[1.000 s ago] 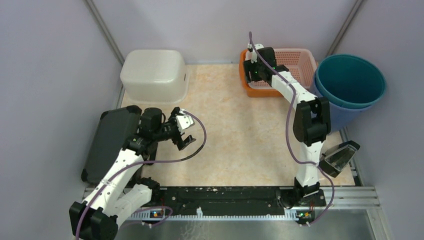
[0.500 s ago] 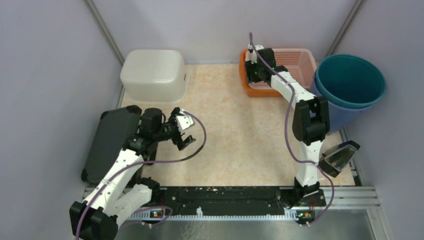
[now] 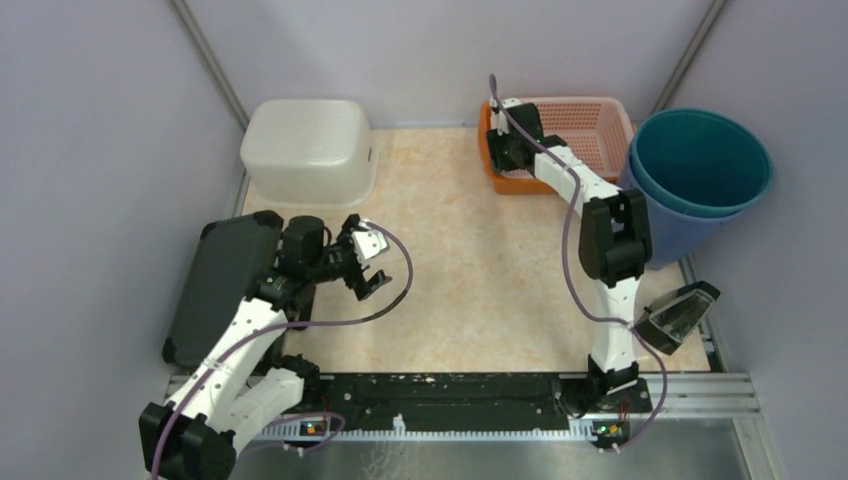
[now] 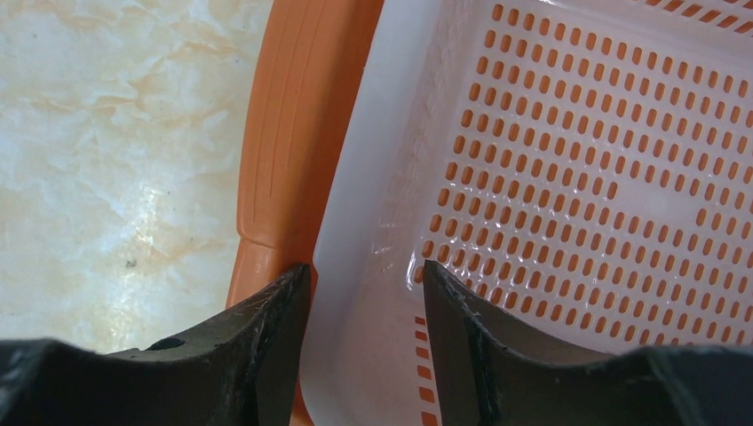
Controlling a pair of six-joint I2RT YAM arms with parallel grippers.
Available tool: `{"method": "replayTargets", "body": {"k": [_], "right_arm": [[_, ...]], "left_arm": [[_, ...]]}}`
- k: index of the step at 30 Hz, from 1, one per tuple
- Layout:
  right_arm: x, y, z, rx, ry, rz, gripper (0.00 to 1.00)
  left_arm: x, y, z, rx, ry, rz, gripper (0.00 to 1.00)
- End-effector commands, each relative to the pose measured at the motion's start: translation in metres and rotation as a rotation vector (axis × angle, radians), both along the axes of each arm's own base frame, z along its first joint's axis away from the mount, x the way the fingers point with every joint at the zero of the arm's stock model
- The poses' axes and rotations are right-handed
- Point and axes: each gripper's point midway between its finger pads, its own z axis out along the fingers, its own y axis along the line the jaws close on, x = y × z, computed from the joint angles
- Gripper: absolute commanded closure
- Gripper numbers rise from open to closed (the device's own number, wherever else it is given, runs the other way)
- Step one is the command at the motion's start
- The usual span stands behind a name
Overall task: Turn the large container upside down
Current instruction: Pick up the container from the container.
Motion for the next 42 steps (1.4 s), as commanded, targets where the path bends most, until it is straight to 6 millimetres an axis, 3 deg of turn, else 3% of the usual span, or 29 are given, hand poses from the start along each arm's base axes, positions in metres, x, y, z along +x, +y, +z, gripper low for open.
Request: {"method": "replayTargets", "body": {"k": [1, 5, 9, 16, 21, 28, 42], "right_arm": [[0.003, 0.000, -0.004, -0.078, -0.017, 0.003, 0.50], [0.002, 0.004, -0.007, -0.090, -0.014, 0.007, 0.51], [0.004, 0.006, 0.000, -0.087, -0.027, 0.007, 0.65], [0.006, 0.006, 0.025, -0.070, -0.079, 0.007, 0.90], [0.004, 0.007, 0.049, -0.051, -0.123, 0.009, 1.00], [0.000, 0.004, 0.097, -0.023, -0.213, -0.001, 1.00], [-0.028, -0.012, 0.222, 0.066, -0.486, -0.034, 1.00]], "left_arm": [[0.005, -0.001, 0.003, -0.011, -0.030, 0.000, 0.01], [0.006, -0.001, 0.003, -0.012, -0.029, 0.002, 0.01], [0.006, -0.001, 0.003, -0.013, -0.030, 0.002, 0.01], [0.006, -0.001, 0.003, -0.013, -0.032, 0.003, 0.01], [0.006, -0.001, 0.004, -0.013, -0.033, 0.005, 0.01], [0.005, -0.001, 0.004, -0.014, -0.035, 0.004, 0.01], [0.006, -0.001, 0.004, -0.013, -0.033, 0.004, 0.01]]}}
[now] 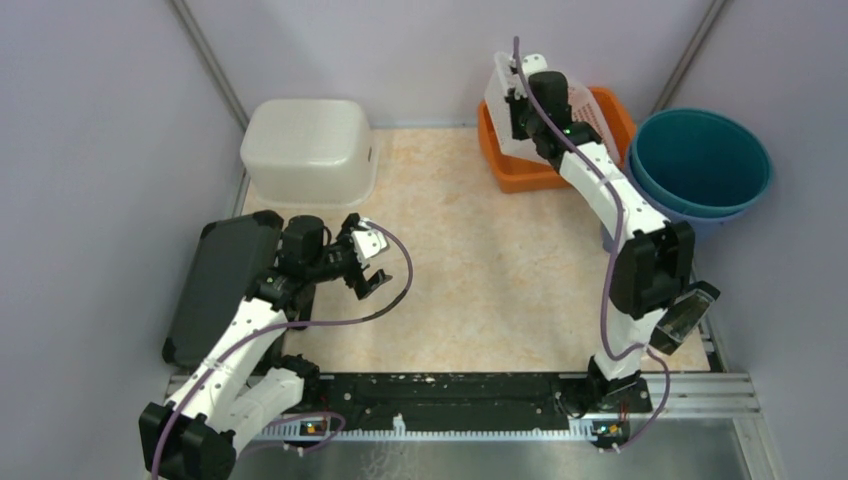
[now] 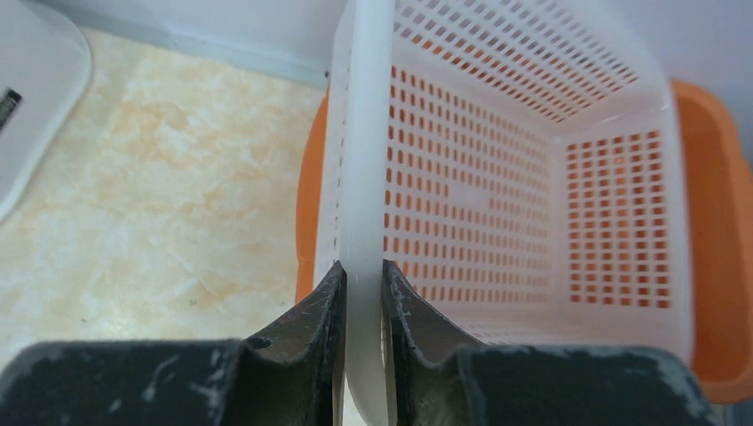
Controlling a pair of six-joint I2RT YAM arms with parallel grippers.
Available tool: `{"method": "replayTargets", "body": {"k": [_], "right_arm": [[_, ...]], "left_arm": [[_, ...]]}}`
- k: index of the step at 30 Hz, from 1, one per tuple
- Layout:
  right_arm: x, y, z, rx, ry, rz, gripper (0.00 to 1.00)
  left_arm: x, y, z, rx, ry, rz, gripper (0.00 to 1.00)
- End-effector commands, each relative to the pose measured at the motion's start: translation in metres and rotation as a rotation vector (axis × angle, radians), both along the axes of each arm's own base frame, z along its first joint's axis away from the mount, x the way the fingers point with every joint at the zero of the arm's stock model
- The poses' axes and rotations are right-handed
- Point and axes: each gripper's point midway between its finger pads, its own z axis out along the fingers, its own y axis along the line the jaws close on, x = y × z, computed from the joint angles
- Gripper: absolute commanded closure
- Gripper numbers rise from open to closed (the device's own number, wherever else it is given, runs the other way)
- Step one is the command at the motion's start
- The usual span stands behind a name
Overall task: Turn the large container upside down
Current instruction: Pick up the container from the container.
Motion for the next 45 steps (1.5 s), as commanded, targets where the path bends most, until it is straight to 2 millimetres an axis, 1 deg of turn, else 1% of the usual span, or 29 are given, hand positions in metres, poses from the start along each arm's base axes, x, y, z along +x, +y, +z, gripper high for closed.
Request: {"method": "replayTargets", "body": {"k": [1, 4, 8, 15, 20, 25, 31, 37, 41, 44, 45], "right_arm": [[-0.013, 0.000, 0.095, 0.085, -0.240, 0.017, 1.00], [-0.025, -0.001, 0.121, 0.125, -0.298, 0.032, 1.00], [-0.042, 0.002, 0.148, 0.179, -0.346, 0.067, 1.00], [-0.071, 0.006, 0.185, 0.256, -0.389, 0.131, 1.00], [-0.096, 0.011, 0.215, 0.317, -0.422, 0.198, 1.00], [-0.127, 0.024, 0.240, 0.388, -0.426, 0.307, 1.00], [-0.165, 0.045, 0.249, 0.492, -0.375, 0.473, 1.00], [-0.196, 0.058, 0.248, 0.572, -0.323, 0.586, 1.00], [-0.213, 0.066, 0.232, 0.623, -0.261, 0.653, 1.00], [-0.223, 0.070, 0.214, 0.645, -0.212, 0.689, 1.00], [-0.224, 0.072, 0.202, 0.652, -0.188, 0.695, 1.00]], "left_arm": [[0.004, -0.001, 0.003, -0.012, -0.023, 0.000, 0.01], [0.003, -0.001, 0.003, -0.013, -0.021, -0.001, 0.01], [0.003, -0.001, 0.004, -0.013, -0.022, -0.001, 0.01], [0.002, -0.001, 0.005, -0.015, -0.025, -0.002, 0.01], [0.003, -0.001, 0.004, -0.015, -0.023, -0.001, 0.01], [0.003, -0.001, 0.005, -0.016, -0.025, -0.001, 0.01], [0.003, -0.002, 0.005, -0.018, -0.028, -0.004, 0.01], [0.003, -0.002, 0.008, -0.019, -0.033, -0.006, 0.01], [0.003, 0.000, 0.012, -0.015, -0.048, -0.003, 0.01], [0.004, 0.001, 0.018, -0.008, -0.065, -0.002, 0.01], [0.005, 0.001, 0.022, -0.006, -0.070, -0.003, 0.01]]}}
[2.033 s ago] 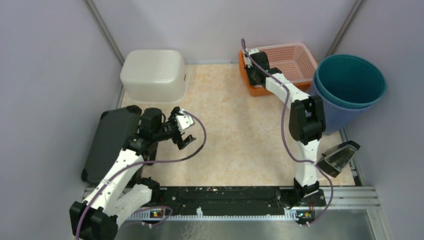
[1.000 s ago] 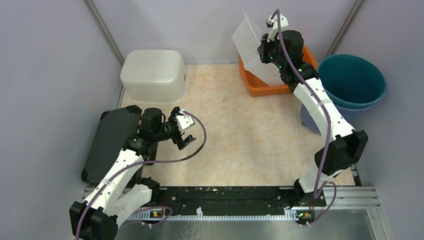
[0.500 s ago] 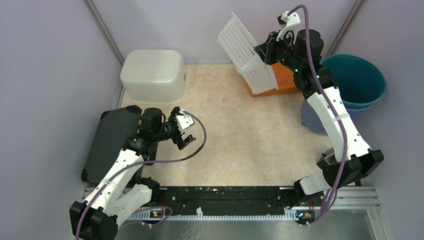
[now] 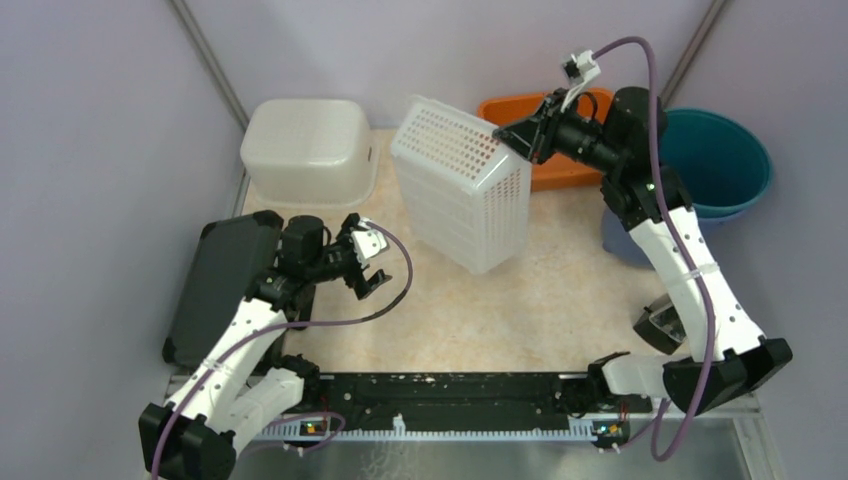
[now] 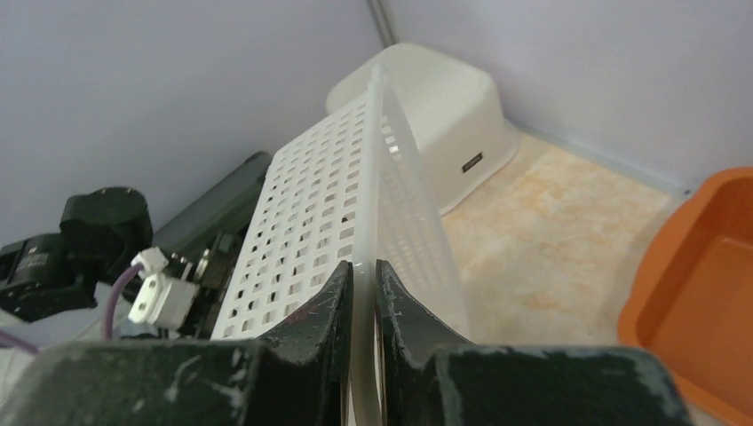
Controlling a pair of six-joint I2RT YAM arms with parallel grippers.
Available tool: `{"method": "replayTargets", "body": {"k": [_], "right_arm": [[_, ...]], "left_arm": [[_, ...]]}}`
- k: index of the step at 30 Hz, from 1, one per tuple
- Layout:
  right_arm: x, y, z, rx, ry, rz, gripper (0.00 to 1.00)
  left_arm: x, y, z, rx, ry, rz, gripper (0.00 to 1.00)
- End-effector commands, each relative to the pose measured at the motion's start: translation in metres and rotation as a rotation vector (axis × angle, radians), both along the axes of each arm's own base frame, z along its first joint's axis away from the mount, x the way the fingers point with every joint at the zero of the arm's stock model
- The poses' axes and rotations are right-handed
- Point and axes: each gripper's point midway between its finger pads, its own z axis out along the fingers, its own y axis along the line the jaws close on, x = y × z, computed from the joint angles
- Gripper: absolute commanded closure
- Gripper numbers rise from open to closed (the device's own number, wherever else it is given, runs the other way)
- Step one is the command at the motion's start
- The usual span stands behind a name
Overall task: Turn the large container upside down
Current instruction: Pick up the container from the container, then turn the container upside down at the center of the board.
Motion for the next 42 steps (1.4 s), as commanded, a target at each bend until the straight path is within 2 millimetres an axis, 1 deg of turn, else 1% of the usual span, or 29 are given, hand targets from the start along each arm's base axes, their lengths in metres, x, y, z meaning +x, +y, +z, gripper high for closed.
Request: {"method": "replayTargets", "body": {"k": [1, 4, 8, 10, 13, 14, 16, 20, 24, 29, 32, 35, 37, 38, 42], "right_arm": [[-0.029, 0.011, 0.004, 0.075, -0.028, 0.123, 1.00], [-0.036, 0.013, -0.024, 0.070, 0.021, 0.154, 1.00], [-0.046, 0.015, -0.056, 0.070, 0.078, 0.192, 1.00], [-0.051, 0.015, -0.068, 0.067, 0.093, 0.208, 1.00], [-0.054, 0.014, -0.082, 0.057, 0.113, 0.213, 1.00], [-0.054, 0.012, -0.086, 0.054, 0.118, 0.212, 1.00], [-0.056, 0.009, -0.093, 0.055, 0.129, 0.211, 1.00], [-0.058, 0.000, -0.102, 0.063, 0.155, 0.200, 1.00], [-0.049, -0.014, -0.108, 0.075, 0.185, 0.148, 1.00], [-0.028, -0.035, -0.120, 0.120, 0.246, 0.074, 1.00], [-0.019, -0.041, -0.136, 0.126, 0.304, 0.057, 1.00], [-0.015, -0.047, -0.155, 0.113, 0.333, 0.037, 1.00], [-0.012, -0.050, -0.163, 0.092, 0.307, 0.024, 1.00], [-0.011, -0.052, -0.171, 0.079, 0.307, 0.016, 1.00], [-0.004, -0.064, -0.191, 0.080, 0.335, -0.006, 1.00]], "left_arm": [[0.005, 0.001, 0.024, -0.004, -0.074, -0.006, 0.01], [0.003, -0.001, 0.034, 0.001, -0.084, -0.036, 0.01], [0.000, -0.007, 0.043, 0.012, -0.081, -0.096, 0.01], [0.001, -0.010, 0.048, 0.015, -0.077, -0.121, 0.01], [0.007, -0.015, 0.062, 0.010, -0.081, -0.139, 0.01], [0.009, -0.016, 0.062, 0.010, -0.073, -0.145, 0.01], [0.014, -0.020, 0.072, 0.006, -0.078, -0.158, 0.01], [0.022, -0.028, 0.085, -0.003, -0.067, -0.190, 0.01], [0.030, -0.036, 0.099, -0.015, -0.053, -0.222, 0.01], [0.046, -0.046, 0.113, -0.047, -0.035, -0.221, 0.01], [0.064, -0.051, 0.118, -0.077, -0.024, -0.179, 0.01], [0.081, -0.054, 0.118, -0.105, -0.012, -0.127, 0.01], [0.090, -0.055, 0.117, -0.120, -0.009, -0.089, 0.01], [0.094, -0.054, 0.116, -0.129, -0.003, -0.067, 0.01], [0.111, -0.050, 0.116, -0.151, -0.027, 0.020, 0.01]]}}
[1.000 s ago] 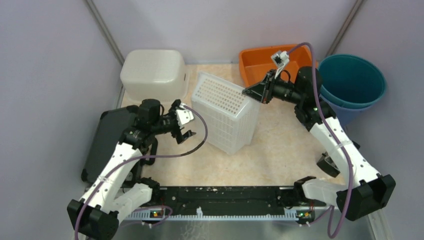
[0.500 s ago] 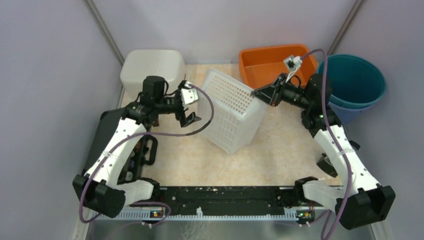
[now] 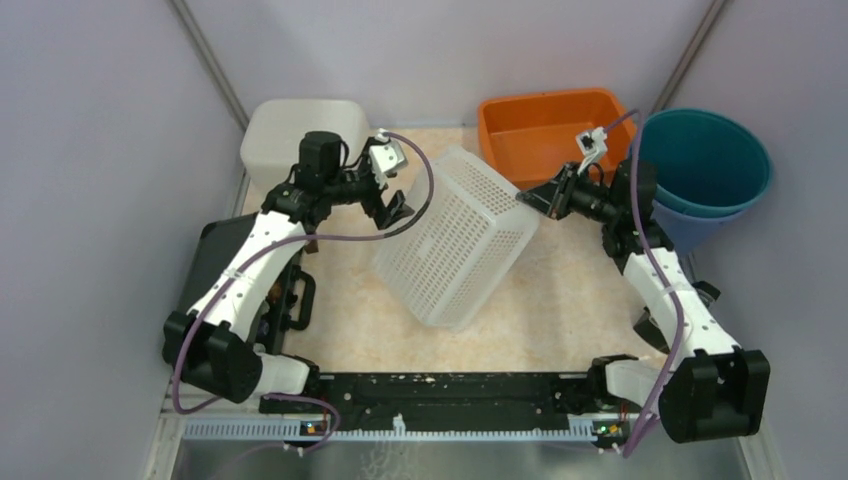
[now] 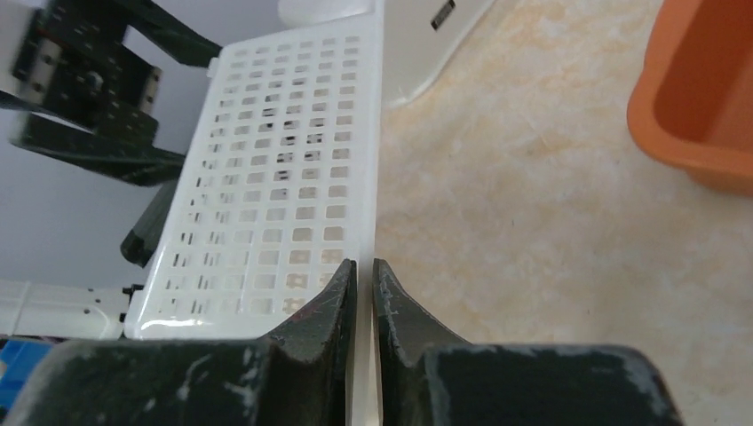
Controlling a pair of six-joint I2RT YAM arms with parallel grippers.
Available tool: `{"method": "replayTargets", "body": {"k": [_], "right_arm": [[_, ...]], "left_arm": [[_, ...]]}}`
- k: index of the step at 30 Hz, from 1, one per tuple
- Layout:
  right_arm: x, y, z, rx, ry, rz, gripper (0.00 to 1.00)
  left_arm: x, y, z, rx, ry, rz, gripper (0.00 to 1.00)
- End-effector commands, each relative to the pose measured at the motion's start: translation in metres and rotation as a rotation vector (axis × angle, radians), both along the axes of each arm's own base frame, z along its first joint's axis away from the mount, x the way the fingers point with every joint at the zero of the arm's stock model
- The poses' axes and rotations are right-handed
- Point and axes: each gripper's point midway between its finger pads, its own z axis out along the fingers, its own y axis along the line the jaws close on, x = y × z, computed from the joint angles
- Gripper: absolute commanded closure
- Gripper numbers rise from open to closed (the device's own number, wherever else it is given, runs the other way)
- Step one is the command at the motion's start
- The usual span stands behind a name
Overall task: Turn the large container upside down
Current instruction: Turn the container upside down at the center of the board.
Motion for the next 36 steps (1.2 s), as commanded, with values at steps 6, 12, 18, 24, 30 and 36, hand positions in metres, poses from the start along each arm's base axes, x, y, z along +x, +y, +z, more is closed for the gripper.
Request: {"method": "replayTargets", "body": {"k": [6, 12, 18, 24, 30, 36], "right_arm": [[0.009, -0.019, -0.051, -0.036, 0.073, 0.000, 1.00], [0.005, -0.020, -0.051, -0.042, 0.048, -0.008, 1.00], [-0.001, -0.022, -0.065, -0.057, 0.061, -0.007, 1.00], [-0.012, -0.020, -0.073, -0.063, 0.032, 0.019, 1.00], [-0.023, -0.014, -0.085, -0.043, 0.024, 0.072, 1.00], [-0.024, -0.014, -0.107, -0.059, 0.074, 0.094, 1.00]], "left_arm": [[0.024, 0.001, 0.021, -0.072, -0.072, 0.107, 0.01], [0.013, 0.004, 0.011, -0.053, -0.065, 0.095, 0.01], [-0.006, 0.004, 0.000, -0.029, -0.045, 0.024, 0.01], [-0.027, 0.001, -0.015, -0.024, -0.021, -0.054, 0.01], [-0.047, -0.001, -0.031, -0.024, 0.000, -0.130, 0.01], [-0.054, 0.004, -0.045, 0.002, -0.005, -0.134, 0.01]]}}
